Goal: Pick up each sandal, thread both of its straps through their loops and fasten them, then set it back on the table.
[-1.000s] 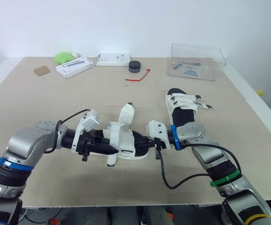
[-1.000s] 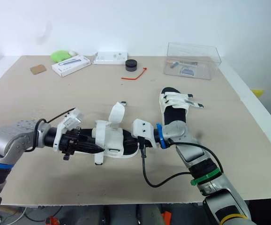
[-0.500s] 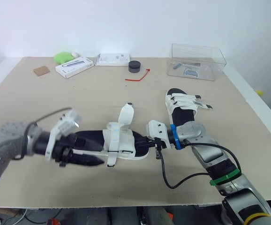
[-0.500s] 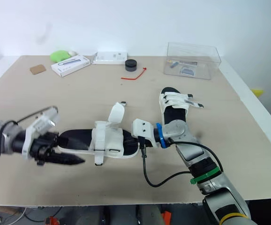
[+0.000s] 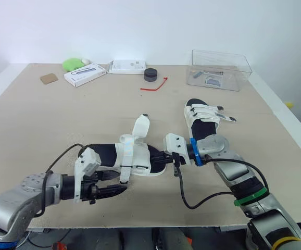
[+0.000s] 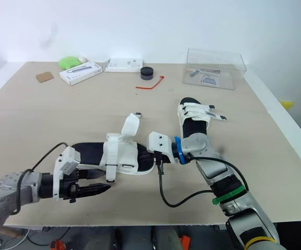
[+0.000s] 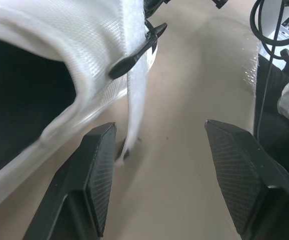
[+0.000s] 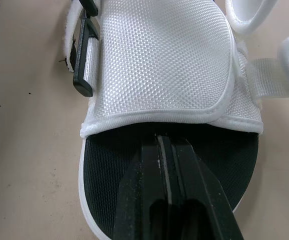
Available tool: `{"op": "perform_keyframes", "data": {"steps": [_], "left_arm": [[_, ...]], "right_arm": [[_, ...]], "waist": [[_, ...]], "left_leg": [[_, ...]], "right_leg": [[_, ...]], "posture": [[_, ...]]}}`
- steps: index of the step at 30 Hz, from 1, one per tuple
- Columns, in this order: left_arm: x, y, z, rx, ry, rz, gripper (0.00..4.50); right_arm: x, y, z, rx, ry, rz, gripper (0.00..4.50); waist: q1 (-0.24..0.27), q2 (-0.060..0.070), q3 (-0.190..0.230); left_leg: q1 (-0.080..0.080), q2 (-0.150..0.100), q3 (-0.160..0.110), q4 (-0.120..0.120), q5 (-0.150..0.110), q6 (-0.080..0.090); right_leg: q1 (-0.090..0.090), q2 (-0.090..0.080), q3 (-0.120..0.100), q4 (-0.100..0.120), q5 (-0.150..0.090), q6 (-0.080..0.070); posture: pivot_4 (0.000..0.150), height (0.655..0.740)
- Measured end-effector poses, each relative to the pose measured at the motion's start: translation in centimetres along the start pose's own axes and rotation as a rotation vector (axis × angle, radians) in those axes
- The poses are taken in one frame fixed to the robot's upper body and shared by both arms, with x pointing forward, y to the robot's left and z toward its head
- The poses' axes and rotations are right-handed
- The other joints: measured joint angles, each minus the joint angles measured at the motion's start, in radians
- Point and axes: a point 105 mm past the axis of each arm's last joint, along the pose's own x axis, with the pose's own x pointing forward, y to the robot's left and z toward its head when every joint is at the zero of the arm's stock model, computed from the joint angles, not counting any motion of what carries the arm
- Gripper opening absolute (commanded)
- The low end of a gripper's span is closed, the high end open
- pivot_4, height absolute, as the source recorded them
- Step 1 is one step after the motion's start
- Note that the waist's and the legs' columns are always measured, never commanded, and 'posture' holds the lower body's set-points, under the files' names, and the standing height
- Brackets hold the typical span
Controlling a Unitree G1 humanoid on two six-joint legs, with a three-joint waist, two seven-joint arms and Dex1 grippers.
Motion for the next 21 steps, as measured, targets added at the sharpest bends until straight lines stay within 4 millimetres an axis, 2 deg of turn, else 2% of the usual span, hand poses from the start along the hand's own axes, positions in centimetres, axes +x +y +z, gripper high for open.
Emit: {"op": "perform_keyframes", "data": {"steps": [10,11,13,14,15,16,18,21], "left_arm": [[1.6,1.4,0.0,0.008,-0.021,0.010,2.90],[1.6,1.4,0.1,0.013,-0.025,0.003,2.36],[1.5,1.1,0.1,0.007,-0.025,-0.023,1.77],[1.4,1.0,0.0,0.002,-0.022,-0.028,1.31],[1.2,0.8,-0.3,-0.014,-0.020,-0.038,1.14],[0.9,0.7,-0.7,-0.034,-0.011,-0.046,0.50],[-0.1,0.1,-2.0,-0.076,0.031,-0.058,0.05],[-0.5,-0.8,-2.4,-0.069,0.063,-0.087,0.05]], "right_arm": [[0.1,0.0,0.0,0.002,-0.001,0.003,0.00],[0.1,0.0,0.0,0.002,-0.001,0.004,0.00],[0.1,0.0,0.0,0.000,-0.001,0.005,0.00],[0.1,0.0,0.0,0.000,-0.001,0.005,0.00],[0.1,0.0,0.1,-0.001,-0.002,0.006,0.00],[0.1,0.0,0.1,-0.001,-0.002,0.007,0.00],[0.1,0.0,0.1,-0.003,0.000,0.007,0.00],[0.1,0.0,0.1,-0.005,0.001,0.008,0.00]], "waist": [[0.000,0.000,0.000],[0.000,0.000,0.000],[-0.001,0.000,0.000],[-0.001,0.000,0.000],[-0.001,0.000,0.000],[-0.002,0.000,0.000],[-0.002,0.000,0.000],[-0.002,0.000,0.000]], "left_leg": [[0.000,0.000,0.000,0.000,0.000,0.000],[0.000,0.000,0.000,0.000,0.000,0.000],[0.000,0.000,0.000,0.000,0.000,0.000],[0.000,0.000,0.000,0.000,0.000,0.000],[0.000,0.000,0.000,-0.001,0.000,0.000],[0.000,0.000,0.000,-0.001,0.000,0.000],[0.000,0.000,0.000,-0.001,0.000,0.000],[0.000,0.000,0.000,-0.001,0.000,0.000]], "right_leg": [[0.000,0.001,0.000,0.000,0.000,0.000],[0.000,0.001,0.000,0.000,0.000,0.000],[0.000,0.000,0.000,0.000,0.000,0.000],[0.000,0.000,0.000,0.000,0.000,0.000],[0.000,0.000,0.000,0.000,0.000,0.000],[0.000,0.000,0.000,0.000,0.000,0.000],[-0.001,0.000,-0.001,0.000,-0.001,0.000],[-0.001,0.000,-0.001,0.000,-0.002,-0.002]], "posture": [[0.150,0.7400],[0.150,0.7400],[0.150,0.7400],[0.150,0.7400],[0.150,0.7400],[0.150,0.7400],[0.150,0.7400],[0.150,0.7400]]}}
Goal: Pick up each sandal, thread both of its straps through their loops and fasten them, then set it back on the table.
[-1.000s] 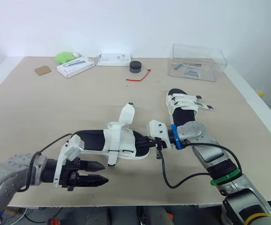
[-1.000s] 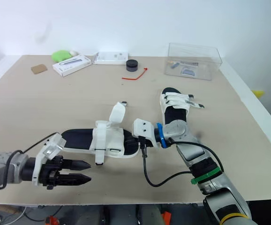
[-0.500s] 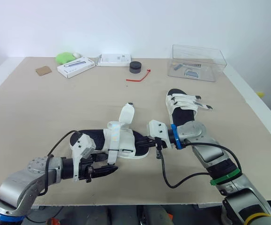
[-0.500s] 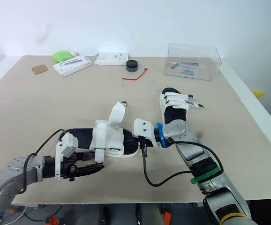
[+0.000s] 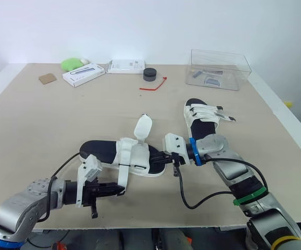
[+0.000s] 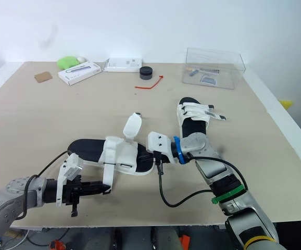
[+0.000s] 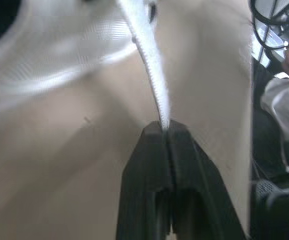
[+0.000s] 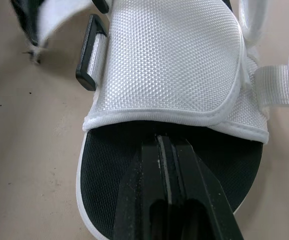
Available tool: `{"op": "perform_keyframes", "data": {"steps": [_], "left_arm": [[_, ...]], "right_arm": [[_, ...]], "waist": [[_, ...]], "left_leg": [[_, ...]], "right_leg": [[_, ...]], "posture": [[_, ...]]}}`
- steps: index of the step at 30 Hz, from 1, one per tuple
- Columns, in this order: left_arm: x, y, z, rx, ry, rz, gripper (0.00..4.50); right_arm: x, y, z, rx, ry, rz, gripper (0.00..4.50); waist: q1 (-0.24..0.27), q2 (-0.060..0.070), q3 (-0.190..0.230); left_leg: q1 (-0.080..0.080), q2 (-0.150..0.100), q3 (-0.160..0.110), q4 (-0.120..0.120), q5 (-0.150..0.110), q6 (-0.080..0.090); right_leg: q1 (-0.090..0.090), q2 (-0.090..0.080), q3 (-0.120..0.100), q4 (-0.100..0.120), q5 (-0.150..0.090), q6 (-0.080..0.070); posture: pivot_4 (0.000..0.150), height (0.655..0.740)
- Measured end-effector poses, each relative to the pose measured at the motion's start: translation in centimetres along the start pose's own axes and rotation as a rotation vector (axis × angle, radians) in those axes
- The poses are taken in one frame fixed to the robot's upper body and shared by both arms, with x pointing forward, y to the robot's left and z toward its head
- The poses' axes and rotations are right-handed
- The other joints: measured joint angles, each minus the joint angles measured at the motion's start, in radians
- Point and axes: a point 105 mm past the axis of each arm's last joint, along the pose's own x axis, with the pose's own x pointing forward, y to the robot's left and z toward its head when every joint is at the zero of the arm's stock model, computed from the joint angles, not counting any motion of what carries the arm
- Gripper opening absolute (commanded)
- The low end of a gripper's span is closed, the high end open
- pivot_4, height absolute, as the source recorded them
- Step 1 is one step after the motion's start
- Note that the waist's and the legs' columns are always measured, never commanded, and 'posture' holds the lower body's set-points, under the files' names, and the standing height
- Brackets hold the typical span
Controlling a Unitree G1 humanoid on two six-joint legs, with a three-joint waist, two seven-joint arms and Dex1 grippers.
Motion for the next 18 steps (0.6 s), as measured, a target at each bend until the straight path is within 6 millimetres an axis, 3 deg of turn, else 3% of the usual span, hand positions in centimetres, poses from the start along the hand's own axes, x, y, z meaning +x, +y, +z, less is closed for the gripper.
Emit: {"op": "perform_keyframes", "data": {"steps": [10,14,15,17,18], "left_arm": [[-0.1,-3.0,-1.3,0.014,0.077,-0.099,0.05],[-0.1,-3.1,-1.5,0.022,0.098,-0.096,0.05],[-0.3,-3.0,-1.6,0.043,0.118,-0.087,0.59],[-0.5,-3.0,-1.6,0.065,0.135,-0.085,0.85],[-0.7,-3.1,-1.7,0.094,0.159,-0.093,1.23]], "right_arm": [[0.0,0.1,0.0,-0.013,-0.001,0.005,0.00],[0.1,0.1,0.0,-0.017,-0.001,0.004,0.00],[0.1,0.1,0.1,-0.018,-0.002,0.004,0.00],[0.1,0.1,0.1,-0.019,-0.003,0.004,0.00],[0.2,0.1,0.1,-0.021,-0.005,0.005,0.00]], "waist": [[0.000,0.001,0.000],[0.000,0.001,0.000],[0.000,0.001,0.000],[0.000,0.001,0.000],[0.000,0.000,0.000]], "left_leg": [[0.000,0.000,0.000,0.000,0.000,0.000],[0.000,0.000,0.000,0.000,0.000,0.000],[0.000,0.000,0.000,-0.001,0.000,0.000],[0.000,0.000,0.000,-0.001,0.000,0.000],[0.000,0.000,0.000,-0.001,0.000,0.000]], "right_leg": [[0.000,0.000,0.000,0.000,-0.001,-0.002],[0.000,0.000,0.000,0.000,-0.002,-0.002],[0.000,0.001,-0.001,0.000,-0.002,-0.002],[0.000,0.000,0.000,0.000,-0.002,-0.002],[0.000,0.001,0.000,0.000,-0.002,-0.002]], "posture": [[0.150,0.7400],[0.150,0.7400],[0.150,0.7400],[0.150,0.7400],[0.150,0.7400]]}}
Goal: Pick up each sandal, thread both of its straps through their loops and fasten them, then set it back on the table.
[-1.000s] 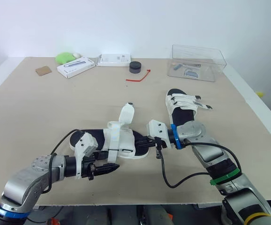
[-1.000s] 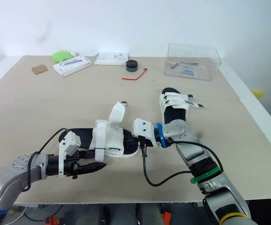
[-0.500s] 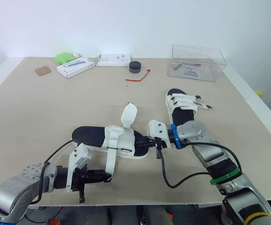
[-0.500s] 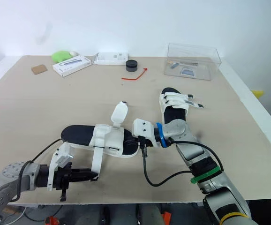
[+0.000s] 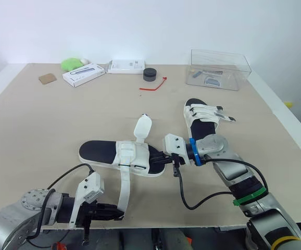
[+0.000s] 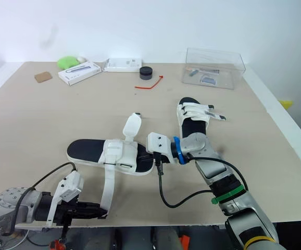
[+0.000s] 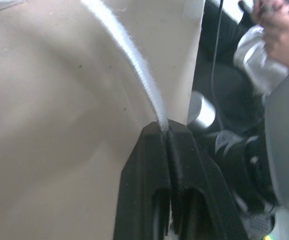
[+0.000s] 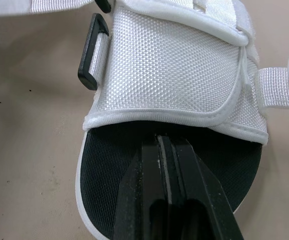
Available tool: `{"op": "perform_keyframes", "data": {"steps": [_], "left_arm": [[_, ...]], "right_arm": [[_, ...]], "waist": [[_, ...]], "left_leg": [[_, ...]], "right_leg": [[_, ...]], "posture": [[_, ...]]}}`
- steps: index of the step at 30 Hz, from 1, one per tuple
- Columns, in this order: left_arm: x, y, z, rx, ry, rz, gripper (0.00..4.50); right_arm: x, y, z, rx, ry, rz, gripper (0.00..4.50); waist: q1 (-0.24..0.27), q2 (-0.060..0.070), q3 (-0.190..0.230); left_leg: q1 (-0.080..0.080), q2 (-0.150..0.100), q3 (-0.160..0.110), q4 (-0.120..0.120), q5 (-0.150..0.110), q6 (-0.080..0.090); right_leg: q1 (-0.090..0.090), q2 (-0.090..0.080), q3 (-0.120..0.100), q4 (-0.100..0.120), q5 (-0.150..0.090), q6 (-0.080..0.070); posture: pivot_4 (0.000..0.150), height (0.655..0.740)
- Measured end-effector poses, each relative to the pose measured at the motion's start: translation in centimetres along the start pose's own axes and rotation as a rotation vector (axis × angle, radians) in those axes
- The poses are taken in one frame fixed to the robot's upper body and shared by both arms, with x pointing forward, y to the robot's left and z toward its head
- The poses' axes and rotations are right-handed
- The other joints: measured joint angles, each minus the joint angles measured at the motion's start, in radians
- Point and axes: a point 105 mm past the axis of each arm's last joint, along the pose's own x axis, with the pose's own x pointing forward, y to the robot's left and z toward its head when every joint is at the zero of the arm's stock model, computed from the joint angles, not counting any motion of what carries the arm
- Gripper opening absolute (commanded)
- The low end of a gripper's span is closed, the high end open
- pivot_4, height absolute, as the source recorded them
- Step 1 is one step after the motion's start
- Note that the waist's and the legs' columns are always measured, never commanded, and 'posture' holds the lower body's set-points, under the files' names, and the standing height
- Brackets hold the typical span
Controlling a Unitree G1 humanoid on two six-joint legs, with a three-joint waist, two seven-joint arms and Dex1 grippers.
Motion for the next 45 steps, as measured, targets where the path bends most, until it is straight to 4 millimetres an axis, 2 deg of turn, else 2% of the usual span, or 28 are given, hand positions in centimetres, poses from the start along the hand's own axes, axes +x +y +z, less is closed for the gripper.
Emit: {"op": "perform_keyframes", "data": {"steps": [3,4,7,8,9,11,13,14,15,18,21,25,30,34,37,41,44,45], "left_arm": [[-1.4,0.1,-0.6,0.128,0.117,0.014,2.32],[-1.7,0.2,-0.5,0.156,0.131,0.020,2.84],[-3.0,1.1,1.4,0.386,0.150,0.067,4.15],[-3.2,1.3,1.9,0.426,0.151,0.079,4.29],[-3.5,1.6,2.6,0.496,0.152,0.099,4.29],[-4.8,3.1,5.3,0.753,0.169,0.186,4.29],[-5.1,3.3,5.8,0.827,0.179,0.203,4.29],[-5.1,3.7,6.1,0.976,0.221,0.201,4.29],[-5.1,3.7,6.2,1.018,0.233,0.198,4.29],[-4.1,4.1,5.5,1.229,0.266,0.141,4.29],[-2.4,3.9,4.4,1.320,0.238,0.069,4.29],[-0.4,3.5,4.7,1.425,0.170,0.031,4.29],[1.1,3.5,5.1,1.446,0.120,0.011,4.29],[1.8,3.1,5.5,1.455,0.090,-0.013,3.11],[1.8,2.9,5.6,1.451,0.077,-0.023,1.61],[1.8,2.7,5.8,1.448,0.059,-0.031,0.08],[1.8,2.8,6.0,1.403,0.047,-0.024,0.08],[1.8,2.9,6.5,1.327,0.013,0.000,0.08]], "right_arm": [[0.1,0.0,0.0,-0.001,-0.003,0.001,0.00],[0.1,0.0,0.0,-0.001,-0.003,0.001,0.00],[0.1,0.0,0.0,-0.004,-0.004,0.003,0.00],[0.1,0.0,0.0,-0.005,-0.004,0.003,0.00],[0.1,0.0,0.0,-0.006,-0.004,0.004,0.00],[0.1,0.0,0.0,-0.006,-0.006,0.008,0.00],[0.1,0.0,0.0,-0.008,-0.008,0.010,0.00],[0.1,-0.1,0.0,-0.007,-0.007,0.012,0.00],[0.2,-0.1,0.0,-0.009,-0.008,0.013,0.00],[0.3,-0.2,0.0,-0.007,-0.011,0.016,0.00],[0.2,-0.2,-0.1,-0.004,-0.010,0.018,0.00],[0.2,-0.3,-0.1,-0.004,-0.010,0.019,0.00],[0.2,-0.3,-0.1,0.002,-0.005,0.018,0.00],[0.1,-0.2,-0.1,0.004,-0.002,0.017,0.00],[0.1,-0.2,-0.1,0.003,0.001,0.014,0.00],[0.0,-0.2,-0.1,0.003,0.002,0.010,0.00],[0.0,-0.2,-0.1,0.003,0.002,0.010,0.00],[0.0,-0.2,-0.1,0.003,0.002,0.010,0.00]], "waist": [[0.000,0.000,0.000],[0.000,0.001,0.000],[0.000,0.001,0.001],[0.000,0.001,0.001],[0.001,0.001,0.001],[0.000,0.001,0.001],[0.000,0.001,0.001],[0.000,0.001,0.001],[0.000,0.001,0.001],[-0.001,0.002,0.001],[0.000,0.002,0.001],[0.000,0.001,0.000],[0.000,0.001,0.000],[0.000,0.001,0.000],[0.000,0.001,0.000],[0.000,0.001,0.000],[0.000,0.001,0.000],[0.000,0.001,0.000]], "left_leg": [[0.000,0.000,0.000,-0.001,0.000,0.000],[0.000,0.000,0.000,-0.001,0.000,0.000],[0.000,0.001,0.000,-0.001,0.000,0.000],[0.000,0.000,0.000,-0.001,0.000,0.000],[0.000,0.001,0.000,-0.001,0.000,0.000],[0.000,0.001,0.001,-0.001,0.000,0.000],[0.000,0.001,0.001,-0.001,0.000,0.000],[0.000,0.001,0.001,-0.001,0.000,0.000],[0.000,0.001,0.001,-0.001,0.000,0.000],[0.001,0.001,0.002,-0.002,-0.001,0.000],[0.001,0.002,0.002,-0.001,0.000,0.000],[0.001,0.002,0.002,-0.001,0.000,0.001],[0.000,0.002,0.002,-0.001,0.000,0.001],[0.000,0.001,0.002,-0.001,0.000,0.001],[0.000,0.001,0.002,-0.001,0.000,0.001],[0.000,0.001,0.002,-0.001,0.000,0.001],[0.000,0.001,0.002,-0.001,0.000,0.001],[0.000,0.001,0.002,-0.001,0.000,0.001]], "right_leg": [[0.000,0.000,0.000,0.000,-0.001,-0.002],[0.000,0.000,0.000,0.000,-0.001,-0.002],[0.000,0.000,-0.001,0.000,-0.001,-0.002],[0.000,0.000,-0.001,0.000,-0.001,-0.002],[0.000,0.000,-0.001,0.000,-0.001,-0.002],[0.000,0.000,-0.001,0.000,-0.001,-0.002],[0.000,0.001,-0.001,0.000,-0.001,-0.002],[0.000,0.001,-0.001,0.000,0.000,0.000],[0.000,0.001,-0.001,0.000,0.000,0.000],[0.000,0.001,0.001,0.000,0.001,-0.001],[0.000,0.001,0.000,0.000,0.001,0.000],[0.000,0.001,0.001,0.000,0.003,0.002],[0.000,0.001,0.001,0.000,0.003,0.003],[0.000,0.001,0.001,0.000,0.003,0.003],[0.000,0.001,0.001,0.000,0.003,0.003],[0.000,0.001,0.001,0.000,0.003,0.004],[0.000,0.001,0.000,0.000,0.003,0.004],[0.000,0.001,0.000,0.000,0.003,0.004]], "posture": [[0.150,0.7400],[0.150,0.7400],[0.150,0.7400],[0.150,0.7400],[0.150,0.7400],[0.150,0.7400],[0.150,0.7400],[0.150,0.7400],[0.150,0.7400],[0.150,0.7400],[0.150,0.7400],[0.150,0.7400],[0.150,0.7400],[0.150,0.7400],[0.150,0.7400],[0.150,0.7400],[0.150,0.7400],[0.150,0.7400]]}}
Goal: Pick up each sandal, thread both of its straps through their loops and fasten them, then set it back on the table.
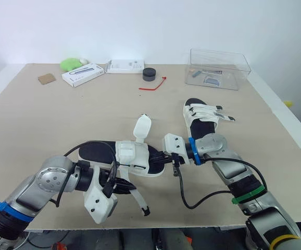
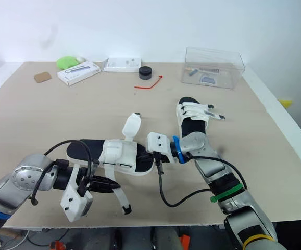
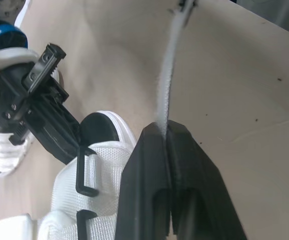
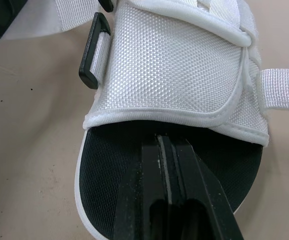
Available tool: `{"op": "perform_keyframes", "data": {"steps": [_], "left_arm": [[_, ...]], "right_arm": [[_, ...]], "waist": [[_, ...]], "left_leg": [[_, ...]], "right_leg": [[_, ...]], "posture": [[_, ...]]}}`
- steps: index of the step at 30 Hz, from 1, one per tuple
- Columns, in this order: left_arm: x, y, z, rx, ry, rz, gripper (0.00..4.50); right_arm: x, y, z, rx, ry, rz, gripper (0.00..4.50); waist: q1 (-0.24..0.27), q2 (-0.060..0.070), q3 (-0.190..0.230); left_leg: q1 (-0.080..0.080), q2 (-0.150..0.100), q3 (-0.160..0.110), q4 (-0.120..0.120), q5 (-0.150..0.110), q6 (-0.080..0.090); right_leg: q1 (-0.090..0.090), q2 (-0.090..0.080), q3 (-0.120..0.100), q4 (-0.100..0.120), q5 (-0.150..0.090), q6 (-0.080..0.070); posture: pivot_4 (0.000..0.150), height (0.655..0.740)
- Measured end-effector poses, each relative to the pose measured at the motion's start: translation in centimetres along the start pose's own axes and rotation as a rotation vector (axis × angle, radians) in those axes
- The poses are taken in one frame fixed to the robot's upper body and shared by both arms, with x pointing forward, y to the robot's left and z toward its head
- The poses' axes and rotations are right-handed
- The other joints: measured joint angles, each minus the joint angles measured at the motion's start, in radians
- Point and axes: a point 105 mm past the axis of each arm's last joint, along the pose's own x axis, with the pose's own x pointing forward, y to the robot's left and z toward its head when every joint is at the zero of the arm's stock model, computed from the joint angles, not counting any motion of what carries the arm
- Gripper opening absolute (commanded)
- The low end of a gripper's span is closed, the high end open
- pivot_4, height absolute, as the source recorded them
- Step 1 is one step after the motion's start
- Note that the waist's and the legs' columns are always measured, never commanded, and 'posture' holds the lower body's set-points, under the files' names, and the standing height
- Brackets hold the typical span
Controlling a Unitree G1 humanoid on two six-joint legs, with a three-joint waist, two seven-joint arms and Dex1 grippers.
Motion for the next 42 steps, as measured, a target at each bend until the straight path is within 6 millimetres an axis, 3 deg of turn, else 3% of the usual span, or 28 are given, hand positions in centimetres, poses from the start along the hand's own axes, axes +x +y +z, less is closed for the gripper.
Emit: {"op": "perform_keyframes", "data": {"steps": [3,6,15,21,29,37,42], "left_arm": [[-0.3,1.2,-0.2,-0.142,-0.024,0.085,0.08],[-1.8,3.7,-1.6,-0.497,-0.069,0.265,0.08],[-3.6,7.2,-4.1,-1.095,-0.282,0.484,0.08],[-3.3,7.3,-5.8,-1.290,-0.350,0.511,0.08],[-2.4,6.3,-7.4,-1.352,-0.332,0.496,0.08],[-2.0,6.5,-9.2,-1.400,-0.316,0.542,0.08],[-2.2,6.3,-10.5,-1.416,-0.277,0.579,2.23]], "right_arm": [[0.0,0.0,0.0,0.000,0.000,0.000,0.00],[0.0,0.0,0.0,-0.003,0.000,0.001,0.00],[0.0,0.0,0.0,-0.015,0.000,0.004,0.00],[0.0,0.0,0.0,-0.019,0.001,0.004,0.00],[-0.2,0.1,0.0,-0.024,0.009,-0.002,0.00],[-0.4,0.3,0.0,-0.022,0.017,-0.012,0.00],[-0.4,0.3,-0.1,-0.021,0.020,-0.015,0.00]], "waist": [[0.000,0.000,0.000],[0.000,0.000,0.000],[0.000,-0.001,0.000],[0.000,-0.001,0.000],[0.000,-0.001,0.000],[0.001,-0.001,0.000],[0.001,-0.001,0.000]], "left_leg": [[0.000,0.000,0.000,0.000,0.000,0.000],[0.000,0.000,-0.001,0.001,0.000,0.000],[0.000,0.000,-0.002,0.001,0.000,0.000],[0.000,-0.001,-0.002,0.001,0.000,-0.001],[-0.001,-0.002,-0.002,0.001,0.000,-0.001],[-0.001,-0.003,-0.003,0.002,0.001,-0.001],[-0.001,-0.003,-0.003,0.002,0.001,-0.001]], "right_leg": [[0.000,0.000,-0.001,0.000,0.000,0.000],[0.000,0.001,-0.002,0.000,0.000,0.000],[0.001,0.001,-0.003,0.000,0.000,0.001],[0.001,0.000,-0.002,0.000,0.000,0.000],[0.001,-0.001,-0.001,0.000,0.000,0.000],[0.001,-0.002,-0.002,0.000,0.001,0.001],[0.001,-0.002,-0.002,0.000,0.001,0.001]], "posture": [[0.150,0.7400],[0.150,0.7400],[0.150,0.7400],[0.150,0.7400],[0.150,0.7400],[0.150,0.7400],[0.150,0.7400]]}}
